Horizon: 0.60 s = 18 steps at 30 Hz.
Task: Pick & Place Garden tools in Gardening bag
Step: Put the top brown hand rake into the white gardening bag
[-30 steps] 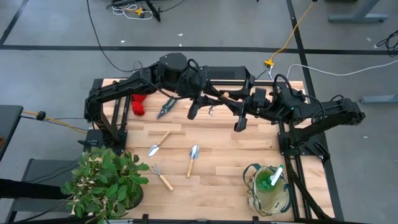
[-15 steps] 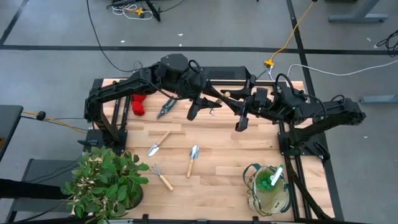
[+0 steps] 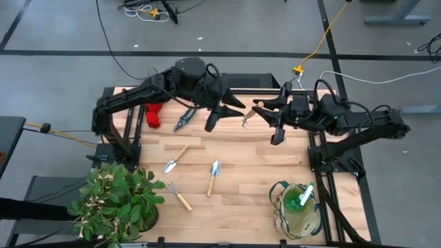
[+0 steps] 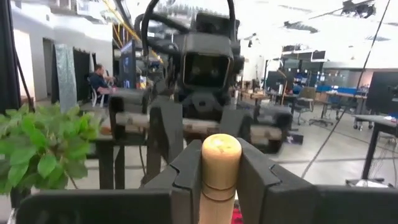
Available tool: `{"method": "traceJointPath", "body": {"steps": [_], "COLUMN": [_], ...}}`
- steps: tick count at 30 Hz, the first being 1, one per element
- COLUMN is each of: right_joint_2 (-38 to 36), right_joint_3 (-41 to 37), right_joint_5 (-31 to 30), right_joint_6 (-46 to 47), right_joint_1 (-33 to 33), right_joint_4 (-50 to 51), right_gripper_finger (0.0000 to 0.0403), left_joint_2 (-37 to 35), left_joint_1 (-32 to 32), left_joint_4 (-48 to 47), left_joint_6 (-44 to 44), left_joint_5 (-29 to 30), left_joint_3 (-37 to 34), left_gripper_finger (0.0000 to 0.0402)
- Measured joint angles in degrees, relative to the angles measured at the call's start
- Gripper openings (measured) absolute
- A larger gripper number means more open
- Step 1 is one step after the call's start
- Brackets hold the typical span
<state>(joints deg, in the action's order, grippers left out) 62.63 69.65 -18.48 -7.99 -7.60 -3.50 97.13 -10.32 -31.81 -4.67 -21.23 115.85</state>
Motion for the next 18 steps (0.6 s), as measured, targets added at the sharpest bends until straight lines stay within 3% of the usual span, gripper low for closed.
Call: {"method": "traceJointPath", "body": {"steps": [18], "right_joint_2": [-6.9], "right_joint_3": [0.0], "right_joint_5": [-0.1], "right_joint_6": [1.4], "right_joint_1": [-4.3], "right_joint_4": [15.2], "right_gripper_finger": [0.0071], "left_joint_2": [-4.7], "left_joint_1": [-0.8], "left_joint_4": [-0.1], "left_joint_6": [-0.5], "left_joint_5": [1.9], "left_joint_3": [0.0], "left_gripper_finger": [0.0038]}}
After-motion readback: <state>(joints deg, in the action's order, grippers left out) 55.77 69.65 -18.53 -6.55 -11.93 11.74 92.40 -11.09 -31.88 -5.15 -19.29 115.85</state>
